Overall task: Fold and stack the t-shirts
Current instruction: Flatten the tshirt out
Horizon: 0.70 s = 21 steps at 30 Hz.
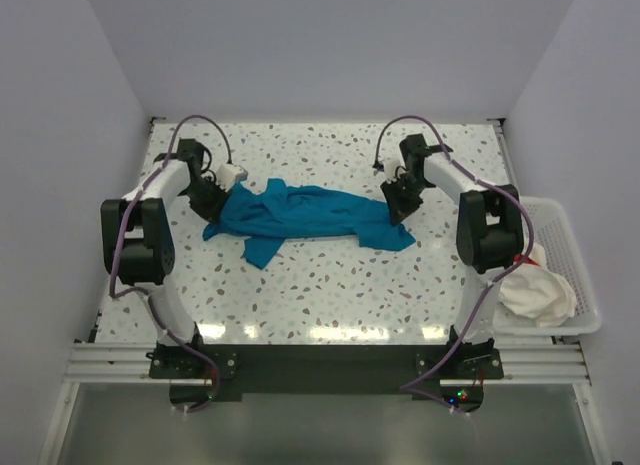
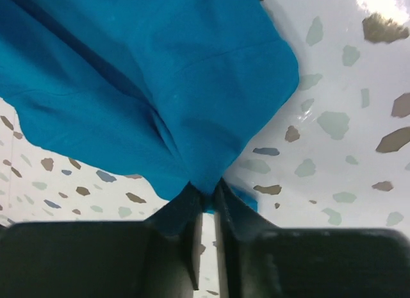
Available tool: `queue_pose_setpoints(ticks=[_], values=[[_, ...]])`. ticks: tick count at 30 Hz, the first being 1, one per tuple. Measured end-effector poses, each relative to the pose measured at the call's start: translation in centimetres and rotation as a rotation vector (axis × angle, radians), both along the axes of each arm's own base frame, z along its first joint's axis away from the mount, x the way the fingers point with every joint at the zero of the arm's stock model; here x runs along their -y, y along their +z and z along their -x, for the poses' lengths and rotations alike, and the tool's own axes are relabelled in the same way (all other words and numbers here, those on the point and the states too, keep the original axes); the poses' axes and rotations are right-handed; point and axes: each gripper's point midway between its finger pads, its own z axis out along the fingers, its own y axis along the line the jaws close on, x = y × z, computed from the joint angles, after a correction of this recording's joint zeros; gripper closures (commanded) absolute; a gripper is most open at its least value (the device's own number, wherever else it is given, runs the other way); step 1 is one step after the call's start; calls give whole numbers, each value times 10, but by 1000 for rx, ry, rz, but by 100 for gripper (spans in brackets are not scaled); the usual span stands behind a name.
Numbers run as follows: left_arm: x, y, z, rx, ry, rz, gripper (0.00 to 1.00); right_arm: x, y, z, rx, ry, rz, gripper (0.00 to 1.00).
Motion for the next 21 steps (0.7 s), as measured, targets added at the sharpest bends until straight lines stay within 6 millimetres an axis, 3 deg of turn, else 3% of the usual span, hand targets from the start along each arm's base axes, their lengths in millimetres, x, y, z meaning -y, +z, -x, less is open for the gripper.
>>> queue_pose_setpoints(ticks=[1, 4, 7, 10, 13, 16, 19, 21], values=[[0, 0, -7, 4, 13, -1, 77, 0, -1, -1, -7, -4, 1, 62], [-4, 6, -38, 59, 70, -8, 60, -2, 3, -14, 3, -16, 5, 44], [-9, 16, -62, 112, 138, -6, 49, -2, 11, -28, 44, -18, 12, 43], [-15, 28, -68, 143, 182, 0, 45, 3, 20, -22, 59, -8, 18, 46], [-11, 45, -61, 164, 187, 37, 45, 7, 32, 2, 56, 15, 8, 53], [3, 64, -39, 184, 161, 90, 44, 2, 45, 26, 46, 43, -18, 53], [26, 71, -7, 170, 112, 130, 43, -20, 46, 48, 36, 111, -39, 51], [44, 63, 16, 136, 64, 145, 43, -38, 37, 64, 14, 170, -44, 49]])
